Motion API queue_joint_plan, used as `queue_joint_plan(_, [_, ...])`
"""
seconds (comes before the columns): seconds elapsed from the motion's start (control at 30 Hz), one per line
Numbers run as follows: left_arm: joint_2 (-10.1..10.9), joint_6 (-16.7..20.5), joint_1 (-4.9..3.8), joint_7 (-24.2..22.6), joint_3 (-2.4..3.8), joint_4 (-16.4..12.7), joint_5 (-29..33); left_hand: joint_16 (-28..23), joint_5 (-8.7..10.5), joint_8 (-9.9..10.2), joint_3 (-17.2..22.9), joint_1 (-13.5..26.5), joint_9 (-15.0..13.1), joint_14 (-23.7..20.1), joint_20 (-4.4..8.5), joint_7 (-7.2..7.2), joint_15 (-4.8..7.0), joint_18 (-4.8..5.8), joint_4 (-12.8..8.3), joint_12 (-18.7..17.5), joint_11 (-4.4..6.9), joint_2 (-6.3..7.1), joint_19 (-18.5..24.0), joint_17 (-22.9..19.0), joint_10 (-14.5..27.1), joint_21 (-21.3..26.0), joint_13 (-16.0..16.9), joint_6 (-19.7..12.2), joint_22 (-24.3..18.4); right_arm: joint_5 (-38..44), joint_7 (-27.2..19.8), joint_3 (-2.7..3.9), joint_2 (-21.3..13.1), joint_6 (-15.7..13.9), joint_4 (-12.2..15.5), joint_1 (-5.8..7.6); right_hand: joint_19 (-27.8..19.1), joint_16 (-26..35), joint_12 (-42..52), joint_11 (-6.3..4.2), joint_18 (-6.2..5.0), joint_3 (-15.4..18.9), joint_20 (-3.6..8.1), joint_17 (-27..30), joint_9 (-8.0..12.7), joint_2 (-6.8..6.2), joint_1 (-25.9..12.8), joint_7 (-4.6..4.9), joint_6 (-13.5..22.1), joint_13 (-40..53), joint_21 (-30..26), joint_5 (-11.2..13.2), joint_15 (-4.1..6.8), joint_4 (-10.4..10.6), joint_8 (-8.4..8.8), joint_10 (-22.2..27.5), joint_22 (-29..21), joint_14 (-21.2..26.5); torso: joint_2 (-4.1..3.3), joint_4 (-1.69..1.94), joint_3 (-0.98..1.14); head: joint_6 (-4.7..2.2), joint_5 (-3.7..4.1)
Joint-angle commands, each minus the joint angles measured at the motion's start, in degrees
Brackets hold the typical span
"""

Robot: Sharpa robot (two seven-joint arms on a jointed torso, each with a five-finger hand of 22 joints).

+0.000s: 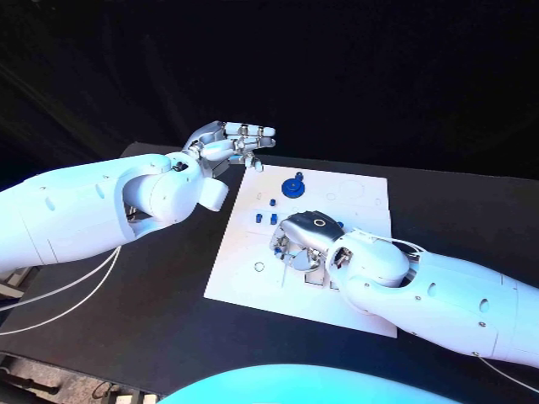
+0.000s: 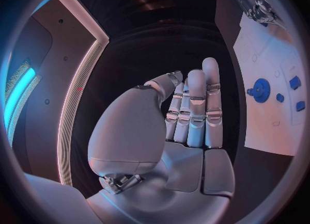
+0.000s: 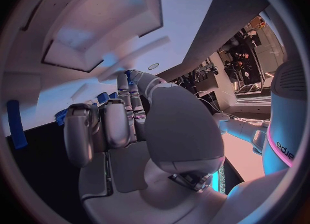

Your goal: Assemble the parts on the task board

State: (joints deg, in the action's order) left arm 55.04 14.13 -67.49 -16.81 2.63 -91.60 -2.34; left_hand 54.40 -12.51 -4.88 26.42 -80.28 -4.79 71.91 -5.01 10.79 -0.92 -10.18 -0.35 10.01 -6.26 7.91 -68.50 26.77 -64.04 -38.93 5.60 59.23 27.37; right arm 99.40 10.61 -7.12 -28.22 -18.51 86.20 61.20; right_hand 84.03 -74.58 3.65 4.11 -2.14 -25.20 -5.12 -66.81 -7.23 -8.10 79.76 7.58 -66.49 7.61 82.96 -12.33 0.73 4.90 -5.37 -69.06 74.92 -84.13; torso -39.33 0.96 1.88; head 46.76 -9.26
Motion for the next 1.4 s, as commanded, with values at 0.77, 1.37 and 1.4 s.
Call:
queue_joint_plan(0.77, [-0.03, -1.33, -0.06, 0.39, 0.02, 0.47, 0.25, 0.18, -0.17, -0.25, -0.05, 0.28, 0.10, -0.38, 0.00, 0.08, 0.14, -0.42, -0.25, 0.27, -0.08, -0.47, -0.45, -0.08, 0.41, 0.28, -0.07, -0.49, -0.12, -0.52, 2.37, 0.81, -9.26, -4.15, 8.48, 2.53, -0.23, 2.62, 1.51, 1.43, -1.53, 3.93, -1.09, 4.79, 2.11, -1.34, -2.37, 0.83, 6.62, -2.00, -10.13, 0.79, -1.17, -0.60, 1.37, 8.88, 6.63, -0.98, 0.09, -0.16, -0.06, -1.24, 0.99])
queue_joint_plan(1.37, [0.39, -1.53, -0.06, 0.59, -0.01, 0.13, 0.26, 0.19, -0.14, -0.28, -0.08, 0.30, 0.11, -0.39, 0.00, 0.08, 0.14, -0.42, -0.27, 0.31, -0.08, -0.49, -0.50, -0.11, 0.43, 0.37, -0.08, -0.51, -0.19, 1.43, 1.79, 1.05, -19.00, 4.46, 9.18, 7.89, 0.34, 1.42, 3.21, 1.20, -1.35, 9.17, -0.71, 3.63, 2.28, -2.95, -3.12, -0.73, 6.50, -2.05, -9.80, 0.54, -1.05, 0.69, 1.56, 9.39, 6.79, -1.42, 0.12, -0.14, -0.03, -2.11, 2.37])
queue_joint_plan(1.4, [0.43, -1.56, -0.06, 0.65, -0.02, 0.10, 0.26, 0.19, -0.14, -0.28, -0.08, 0.30, 0.11, -0.39, 0.00, 0.08, 0.14, -0.42, -0.27, 0.31, -0.08, -0.49, -0.50, -0.11, 0.43, 0.37, -0.08, -0.51, -0.19, 1.54, 1.81, 1.01, -18.97, 4.63, 9.12, 7.81, 0.34, 1.41, 3.26, 1.22, -1.36, 9.35, -0.71, 3.63, 2.30, -2.91, -3.03, -0.87, 6.54, -2.05, -9.85, 0.56, -1.06, 0.75, 1.58, 9.46, 6.77, -1.42, 0.06, -0.10, -0.06, -2.13, 2.41])
